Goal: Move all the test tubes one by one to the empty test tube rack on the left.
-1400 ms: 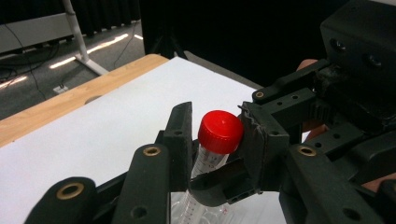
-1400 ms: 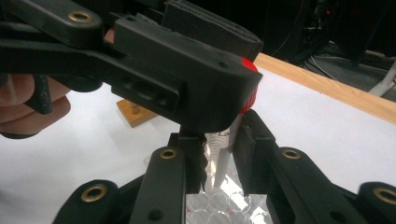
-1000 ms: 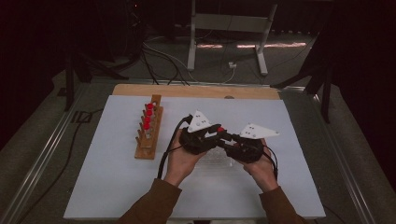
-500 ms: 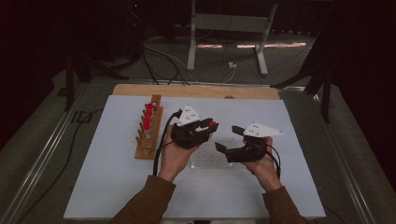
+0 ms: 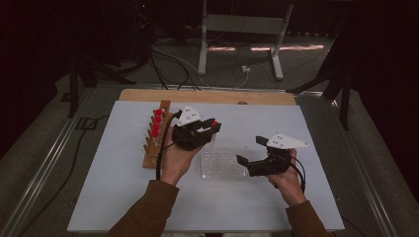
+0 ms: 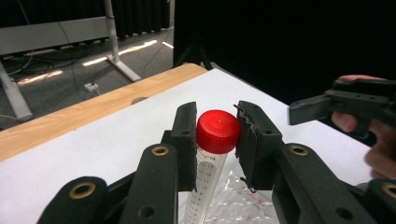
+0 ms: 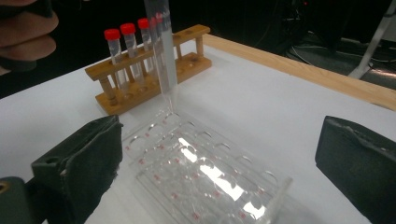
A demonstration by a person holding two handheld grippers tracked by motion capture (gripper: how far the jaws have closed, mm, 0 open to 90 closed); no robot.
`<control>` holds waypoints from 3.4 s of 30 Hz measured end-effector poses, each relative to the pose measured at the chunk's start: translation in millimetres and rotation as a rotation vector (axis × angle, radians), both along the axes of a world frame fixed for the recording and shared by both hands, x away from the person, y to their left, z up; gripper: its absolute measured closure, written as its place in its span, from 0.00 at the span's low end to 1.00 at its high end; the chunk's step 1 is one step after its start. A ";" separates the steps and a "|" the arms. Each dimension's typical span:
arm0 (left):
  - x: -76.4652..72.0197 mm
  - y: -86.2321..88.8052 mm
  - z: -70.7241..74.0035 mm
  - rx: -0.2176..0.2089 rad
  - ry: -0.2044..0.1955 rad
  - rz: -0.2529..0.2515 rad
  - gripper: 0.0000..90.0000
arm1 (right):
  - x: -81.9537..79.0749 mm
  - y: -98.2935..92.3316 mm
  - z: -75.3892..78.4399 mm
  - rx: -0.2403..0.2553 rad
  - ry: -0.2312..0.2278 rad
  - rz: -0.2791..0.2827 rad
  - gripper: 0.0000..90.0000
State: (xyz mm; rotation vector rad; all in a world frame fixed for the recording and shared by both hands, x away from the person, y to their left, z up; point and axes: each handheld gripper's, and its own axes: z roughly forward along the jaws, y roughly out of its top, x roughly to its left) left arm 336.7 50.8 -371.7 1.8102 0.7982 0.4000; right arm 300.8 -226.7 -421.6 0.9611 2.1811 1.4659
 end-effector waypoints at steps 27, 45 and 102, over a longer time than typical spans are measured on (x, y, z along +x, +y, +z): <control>48.9 70.8 18.0 -0.021 -0.016 0.165 0.79 | 0.3 -15.9 -2.5 0.033 -0.003 -0.035 0.00; 90.0 96.8 0.2 0.029 0.014 0.334 0.79 | 0.7 -14.4 -5.3 0.042 0.000 -0.023 0.00; 107.5 126.6 -47.3 0.068 0.236 0.476 0.78 | -0.6 -18.9 -11.2 0.039 0.008 -0.024 0.00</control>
